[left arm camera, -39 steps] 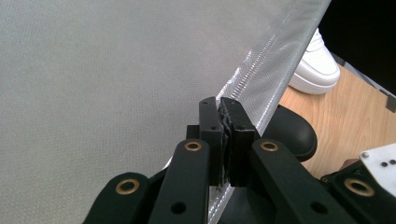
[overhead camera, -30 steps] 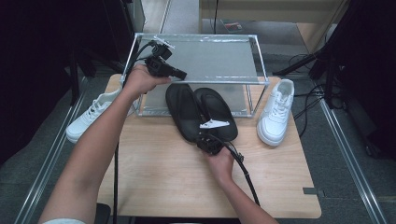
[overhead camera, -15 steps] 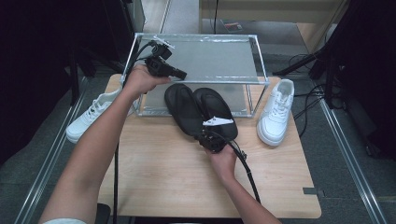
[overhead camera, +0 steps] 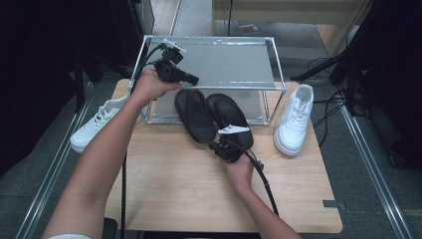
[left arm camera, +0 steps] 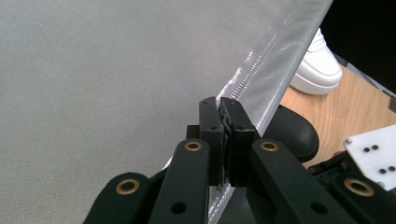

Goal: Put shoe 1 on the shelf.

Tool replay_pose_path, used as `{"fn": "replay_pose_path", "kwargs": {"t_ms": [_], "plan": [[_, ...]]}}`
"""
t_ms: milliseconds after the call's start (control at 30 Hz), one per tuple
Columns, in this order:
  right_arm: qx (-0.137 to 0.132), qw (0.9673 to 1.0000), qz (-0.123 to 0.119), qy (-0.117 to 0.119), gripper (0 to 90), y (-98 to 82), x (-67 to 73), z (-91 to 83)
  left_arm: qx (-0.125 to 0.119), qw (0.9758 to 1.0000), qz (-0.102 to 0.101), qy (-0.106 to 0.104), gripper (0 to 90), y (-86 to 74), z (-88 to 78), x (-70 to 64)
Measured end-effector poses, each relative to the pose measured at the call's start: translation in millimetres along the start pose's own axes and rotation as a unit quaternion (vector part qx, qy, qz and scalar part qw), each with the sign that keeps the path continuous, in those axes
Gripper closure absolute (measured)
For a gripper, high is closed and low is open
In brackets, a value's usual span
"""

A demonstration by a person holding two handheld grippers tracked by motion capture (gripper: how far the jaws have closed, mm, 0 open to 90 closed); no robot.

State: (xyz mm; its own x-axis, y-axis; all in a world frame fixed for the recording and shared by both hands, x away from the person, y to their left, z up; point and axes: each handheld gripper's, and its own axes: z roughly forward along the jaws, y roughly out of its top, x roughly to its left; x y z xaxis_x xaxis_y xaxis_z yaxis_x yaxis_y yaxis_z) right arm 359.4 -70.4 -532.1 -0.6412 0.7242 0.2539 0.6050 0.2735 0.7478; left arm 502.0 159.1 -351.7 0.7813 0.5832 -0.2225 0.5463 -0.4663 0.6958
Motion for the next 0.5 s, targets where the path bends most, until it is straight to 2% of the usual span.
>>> {"fn": "replay_pose_path", "kwargs": {"t_ms": [500], "plan": [[-0.002,1.0,0.003,-0.006,90.0,28.6,17.0,36.2,0.001,1.0,0.002,0.0,89.0,-0.1,-0.2,0.0]]}}
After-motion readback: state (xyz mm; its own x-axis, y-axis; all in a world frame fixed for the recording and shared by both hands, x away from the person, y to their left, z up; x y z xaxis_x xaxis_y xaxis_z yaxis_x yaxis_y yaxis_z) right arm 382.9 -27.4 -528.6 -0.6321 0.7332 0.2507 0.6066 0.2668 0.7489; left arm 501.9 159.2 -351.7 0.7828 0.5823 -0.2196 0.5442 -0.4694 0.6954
